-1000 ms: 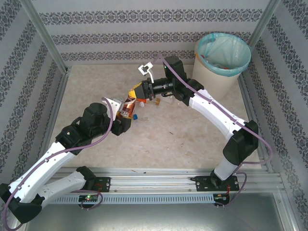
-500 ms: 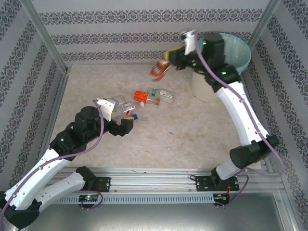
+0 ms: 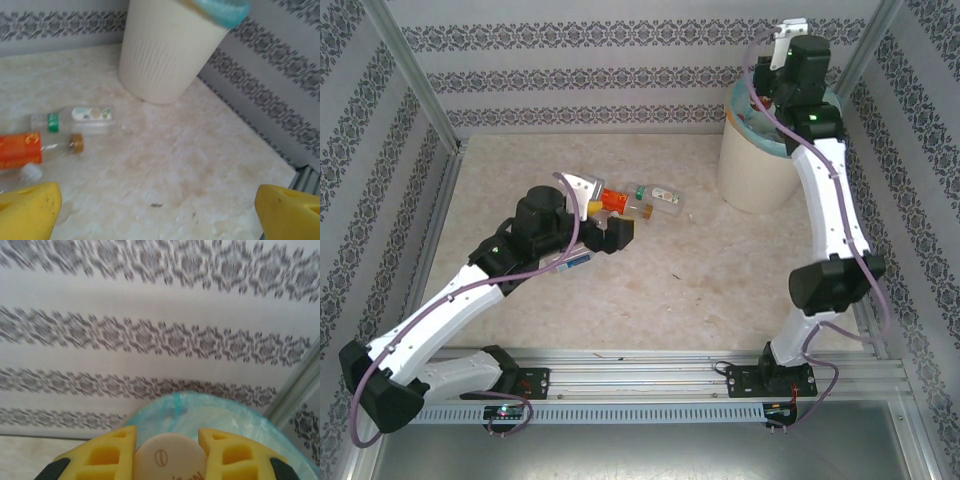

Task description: Put the plastic bottles in the bin

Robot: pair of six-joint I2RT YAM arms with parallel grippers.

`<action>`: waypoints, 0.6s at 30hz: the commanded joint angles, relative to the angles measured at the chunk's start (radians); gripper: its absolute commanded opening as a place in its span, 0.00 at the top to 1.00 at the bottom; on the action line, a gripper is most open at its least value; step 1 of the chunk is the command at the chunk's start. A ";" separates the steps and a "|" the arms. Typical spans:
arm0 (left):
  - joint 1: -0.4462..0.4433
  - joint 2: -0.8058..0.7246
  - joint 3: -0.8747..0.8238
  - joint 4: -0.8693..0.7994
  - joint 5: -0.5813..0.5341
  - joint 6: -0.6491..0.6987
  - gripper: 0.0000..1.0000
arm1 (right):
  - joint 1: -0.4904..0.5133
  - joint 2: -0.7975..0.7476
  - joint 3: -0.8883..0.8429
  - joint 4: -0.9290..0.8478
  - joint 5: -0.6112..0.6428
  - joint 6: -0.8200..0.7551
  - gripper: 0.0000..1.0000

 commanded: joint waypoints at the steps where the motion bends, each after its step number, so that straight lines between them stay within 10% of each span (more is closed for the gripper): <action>1: -0.010 0.030 0.064 0.112 0.065 -0.041 0.01 | -0.018 0.068 0.030 -0.015 0.078 -0.040 1.00; 18: -0.020 0.034 0.022 0.084 0.021 -0.044 0.02 | -0.083 0.254 0.029 -0.110 0.032 -0.080 0.83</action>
